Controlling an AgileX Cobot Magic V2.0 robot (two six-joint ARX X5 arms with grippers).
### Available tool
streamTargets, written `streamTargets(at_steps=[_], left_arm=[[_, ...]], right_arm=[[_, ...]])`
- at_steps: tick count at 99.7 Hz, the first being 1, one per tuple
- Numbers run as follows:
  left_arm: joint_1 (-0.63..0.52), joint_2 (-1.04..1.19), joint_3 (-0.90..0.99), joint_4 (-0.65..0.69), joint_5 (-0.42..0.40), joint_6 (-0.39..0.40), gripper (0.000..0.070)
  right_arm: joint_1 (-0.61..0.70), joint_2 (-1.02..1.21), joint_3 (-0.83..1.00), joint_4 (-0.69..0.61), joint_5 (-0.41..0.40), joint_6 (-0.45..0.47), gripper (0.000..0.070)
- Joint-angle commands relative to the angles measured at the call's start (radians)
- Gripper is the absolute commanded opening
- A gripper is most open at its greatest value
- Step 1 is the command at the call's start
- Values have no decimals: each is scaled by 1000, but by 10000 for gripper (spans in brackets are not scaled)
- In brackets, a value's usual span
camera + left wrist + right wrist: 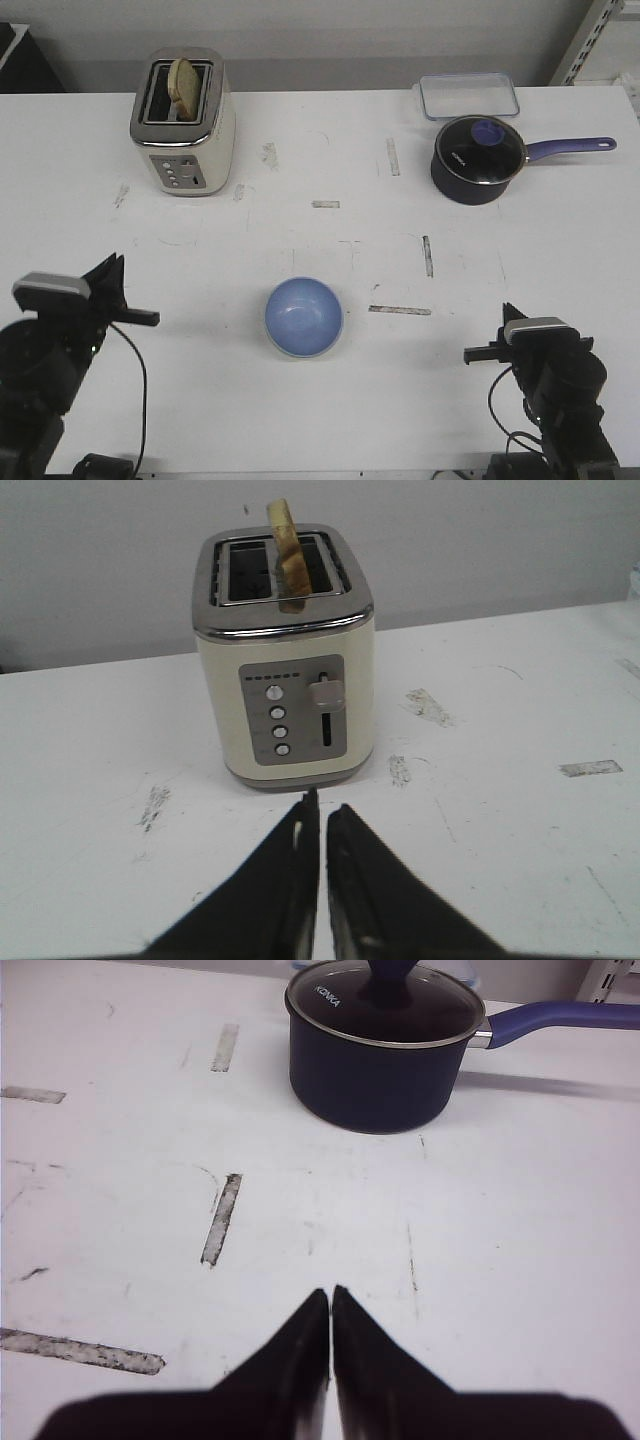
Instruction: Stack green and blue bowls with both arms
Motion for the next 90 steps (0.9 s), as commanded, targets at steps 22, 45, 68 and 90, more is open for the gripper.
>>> streamTargets(at_steps=[22,45,68,90], left_arm=[[46,-338,-300,67,-13,-5,1],[49,-399,-337,50,-12,-5,2],[49,-399,-337,54,-11,-5,2],[49,-399,-337,54,-11,-5,2]], right_arm=[[3,3,5,18,0,0,0],[3,3,5,19,0,0,0],[3,3,5,20,0,0,0],[3,3,5,20,0,0,0]])
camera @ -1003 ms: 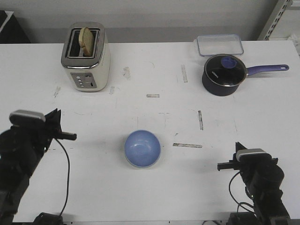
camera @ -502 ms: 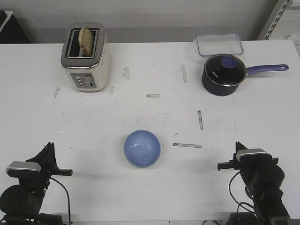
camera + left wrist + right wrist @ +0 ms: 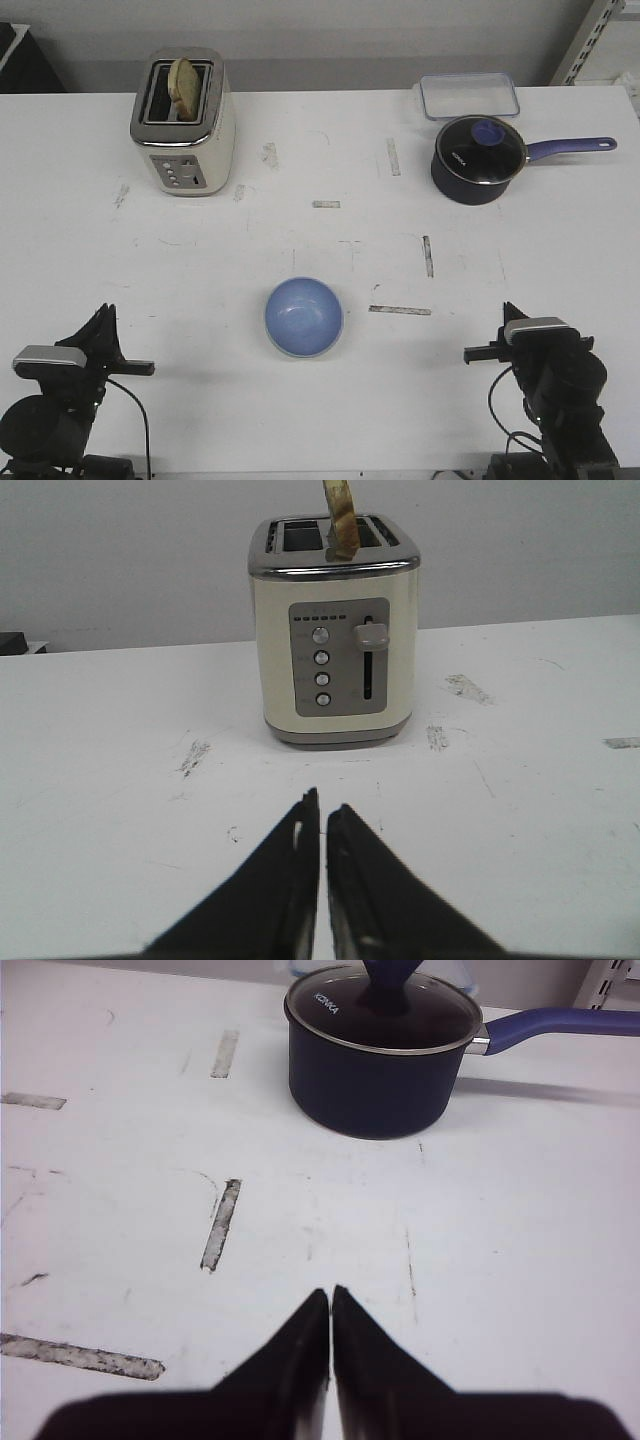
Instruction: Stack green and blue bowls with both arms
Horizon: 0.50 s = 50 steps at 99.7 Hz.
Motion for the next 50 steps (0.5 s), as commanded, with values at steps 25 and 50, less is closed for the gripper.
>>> streamTargets(at_steps=[25,50], left_arm=[[8,-7,-3,16,-2,-5,2],[117,-208,-239,98,64,-5,2]], right_arm=[[3,3,5,13,0,0,0],[3,3,5,13,0,0,0]])
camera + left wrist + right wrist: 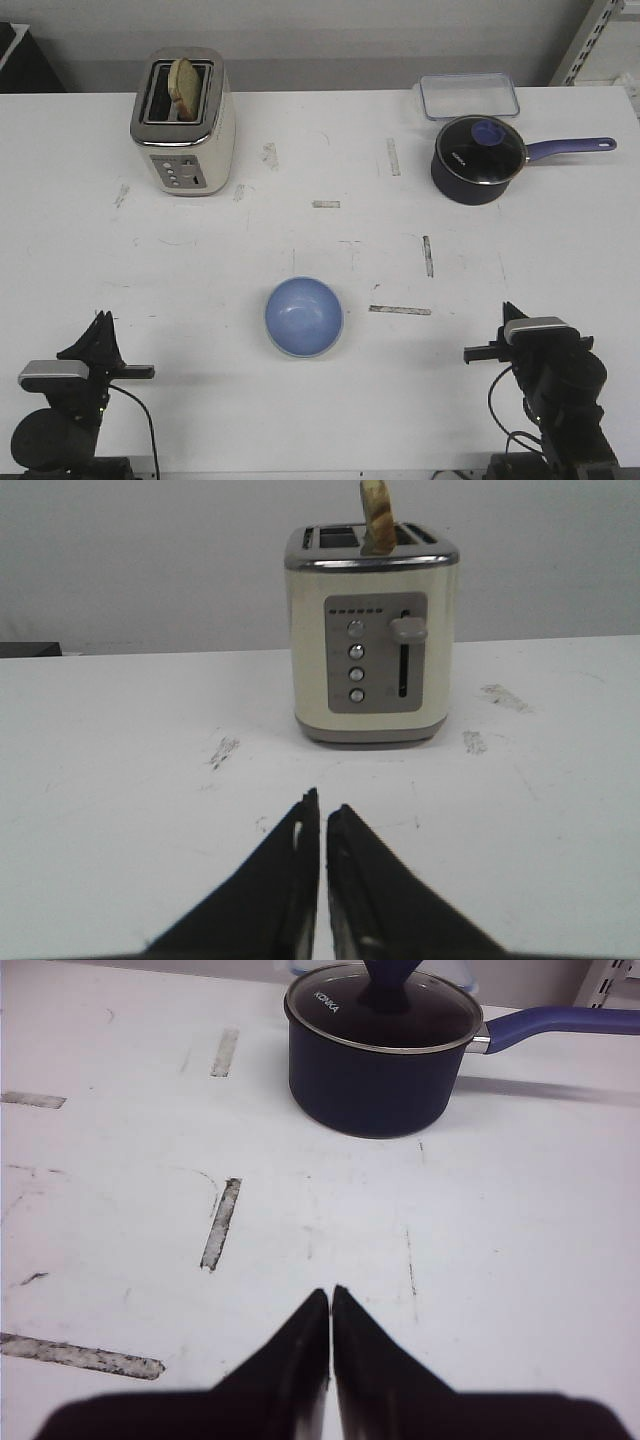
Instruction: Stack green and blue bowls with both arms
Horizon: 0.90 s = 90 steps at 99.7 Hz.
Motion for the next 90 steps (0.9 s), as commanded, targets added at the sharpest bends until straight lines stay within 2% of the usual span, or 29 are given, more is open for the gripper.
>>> streamTargets(at_steps=[1,18,33,90], left_arm=[[24,-49,-69,17,23,-5,2],[62,-42,-199,39,66,-4,2],[63,-43,-323,193,67,-4,2],[63,-43,-319,219,68,-4,2]], right_arm=[[3,3,5,13,0,0,0],[3,-2,6,24,0,0,0],[2,-4,6,47,0,0,0],[1,-5,6,69,0,0,0]])
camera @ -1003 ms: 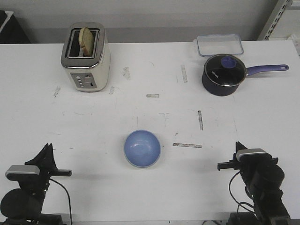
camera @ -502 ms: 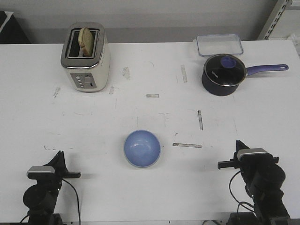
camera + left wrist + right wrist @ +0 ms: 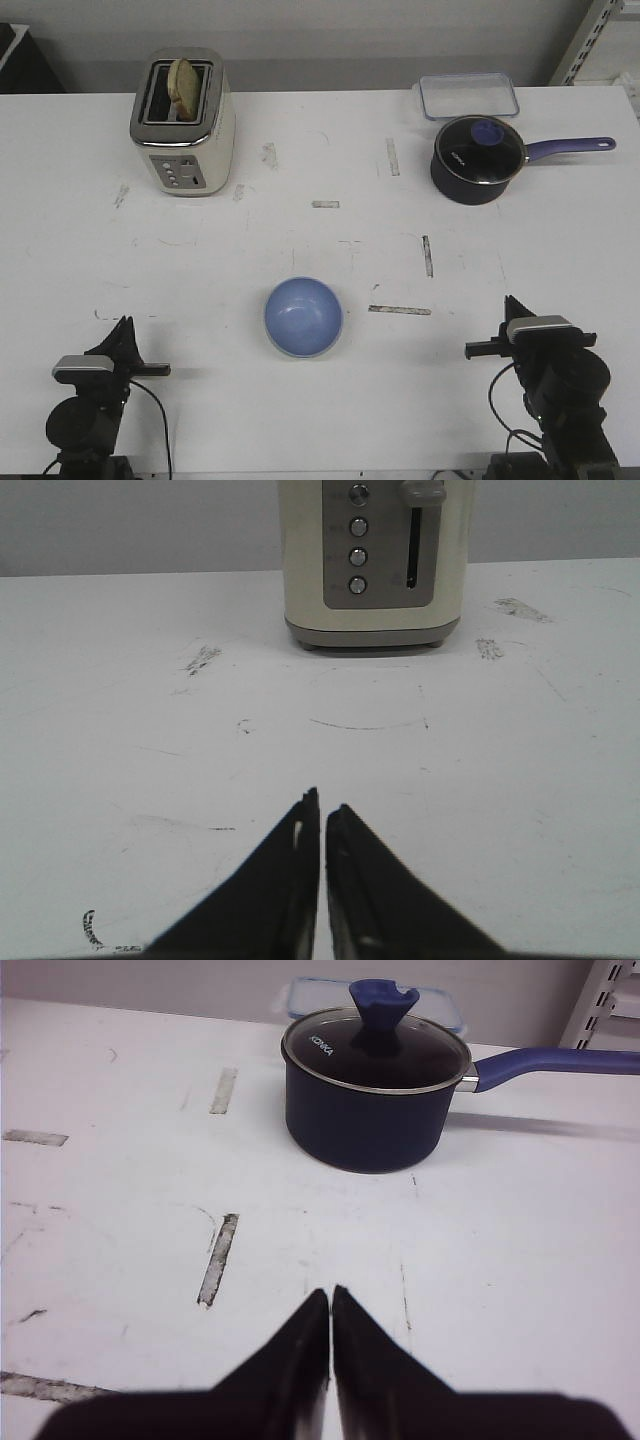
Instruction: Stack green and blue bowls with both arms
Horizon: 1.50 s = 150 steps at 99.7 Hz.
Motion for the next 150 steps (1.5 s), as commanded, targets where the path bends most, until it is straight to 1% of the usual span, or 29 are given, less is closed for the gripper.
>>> streamTargets(at_steps=[1,23,36,46,56,61,76,88,95,104,150], left_arm=[[1,-2,-21,14,-2,-2,2],[1,-2,-21,14,-2,-2,2],[1,-2,-21,13,-2,-2,2],[1,-2,-21,13,-2,-2,2],[1,-2,-21,13,-2,-2,2],[1,-2,-21,13,-2,-2,2],[1,-2,-21,14,-2,-2,2],[1,-2,-21,13,-2,-2,2],[1,-2,-21,15,-2,-2,2],[0,-2,-21,15,-2,-2,2],[0,-1,-20,16,-2,-2,2]], right_arm=[[1,-1,6,13,0,0,0],[1,-3,5,11,0,0,0],[-5,-62,-2,24,8,-26,0],[-21,-97,-61,106,12,-22,0],[-43,-152,-172,224,19,-19,0],[-50,-192,-237,274,18,-2,0],[-53,-303,-383,350,18,31,0],[-53,-422,-475,358,18,39,0],[-53,-418,-529,422,14,66,0],[-53,-418,-526,393,15,77,0],[-53,-418,-526,402,16,78,0]])
